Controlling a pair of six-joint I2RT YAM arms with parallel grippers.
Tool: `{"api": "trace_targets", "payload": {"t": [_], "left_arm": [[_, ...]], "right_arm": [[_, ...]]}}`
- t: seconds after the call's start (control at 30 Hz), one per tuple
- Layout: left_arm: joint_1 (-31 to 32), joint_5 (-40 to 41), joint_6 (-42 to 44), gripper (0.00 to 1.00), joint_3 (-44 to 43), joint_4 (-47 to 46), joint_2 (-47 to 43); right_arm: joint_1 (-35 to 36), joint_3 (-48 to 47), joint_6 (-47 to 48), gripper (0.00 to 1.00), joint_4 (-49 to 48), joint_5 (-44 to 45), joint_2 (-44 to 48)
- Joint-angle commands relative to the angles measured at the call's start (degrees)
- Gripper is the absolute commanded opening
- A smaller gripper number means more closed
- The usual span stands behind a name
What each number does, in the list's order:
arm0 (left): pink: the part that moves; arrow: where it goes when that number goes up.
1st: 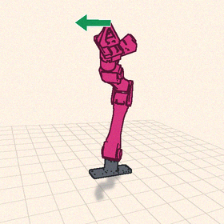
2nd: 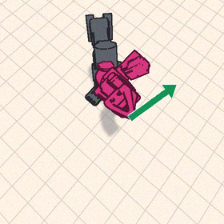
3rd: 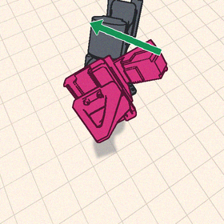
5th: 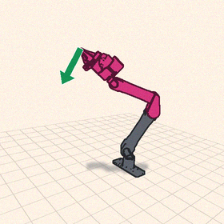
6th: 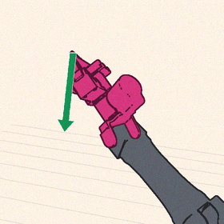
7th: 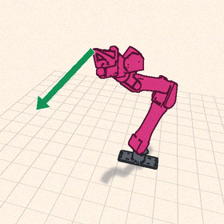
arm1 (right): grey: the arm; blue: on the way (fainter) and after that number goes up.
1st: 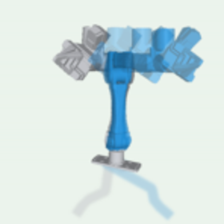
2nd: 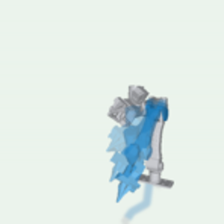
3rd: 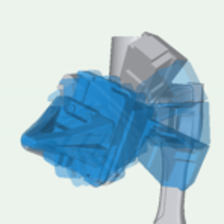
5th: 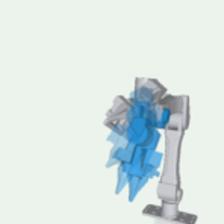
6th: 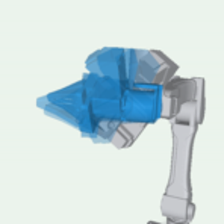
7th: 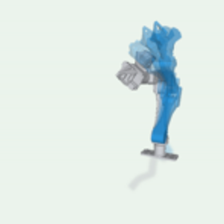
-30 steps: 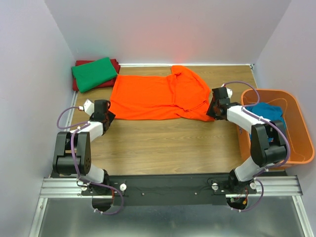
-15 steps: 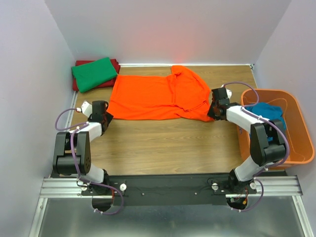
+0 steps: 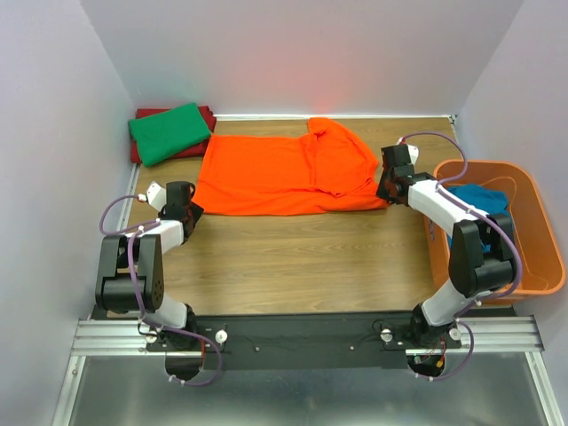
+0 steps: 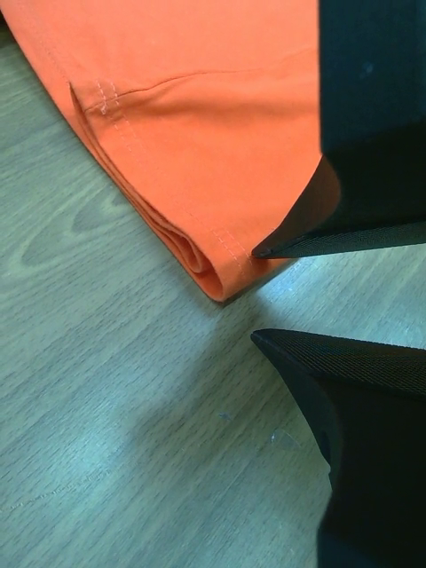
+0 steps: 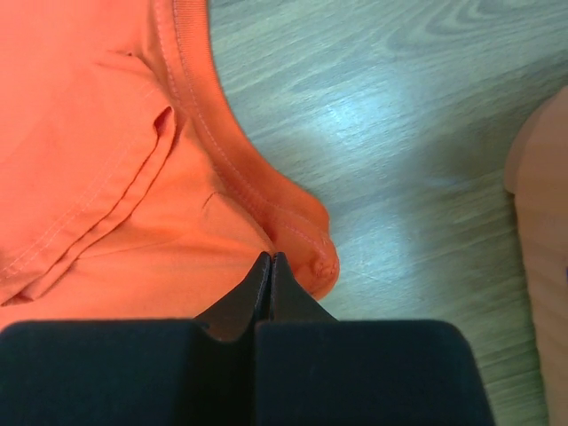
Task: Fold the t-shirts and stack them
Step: Fold the flattened tshirt in 1/3 of the way
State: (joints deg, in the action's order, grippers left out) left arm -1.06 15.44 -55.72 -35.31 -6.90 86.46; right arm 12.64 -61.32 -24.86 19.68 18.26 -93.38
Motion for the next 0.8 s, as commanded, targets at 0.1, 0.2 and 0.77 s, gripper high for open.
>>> {"api": "trace_targets", "payload": {"t": [0.1, 0.2, 0.77], "left_arm": [[-0.3, 1.4, 0.4, 0.46, -0.1, -0.9, 0.8], [-0.3, 1.5, 0.3, 0.45, -0.3, -1.0, 1.2], [-0.3, 3.4, -1.5, 0.00, -5.1, 3.5, 3.6]], "right_arm": [[-0.3, -1.9, 1.3, 0.01, 2.9, 2.2, -0.7], [-0.3, -2.1, 1.1, 0.01, 2.8, 1.8, -1.0], [-0.7, -1.6, 0.9, 0.01, 3.2, 1.3, 0.0]]}}
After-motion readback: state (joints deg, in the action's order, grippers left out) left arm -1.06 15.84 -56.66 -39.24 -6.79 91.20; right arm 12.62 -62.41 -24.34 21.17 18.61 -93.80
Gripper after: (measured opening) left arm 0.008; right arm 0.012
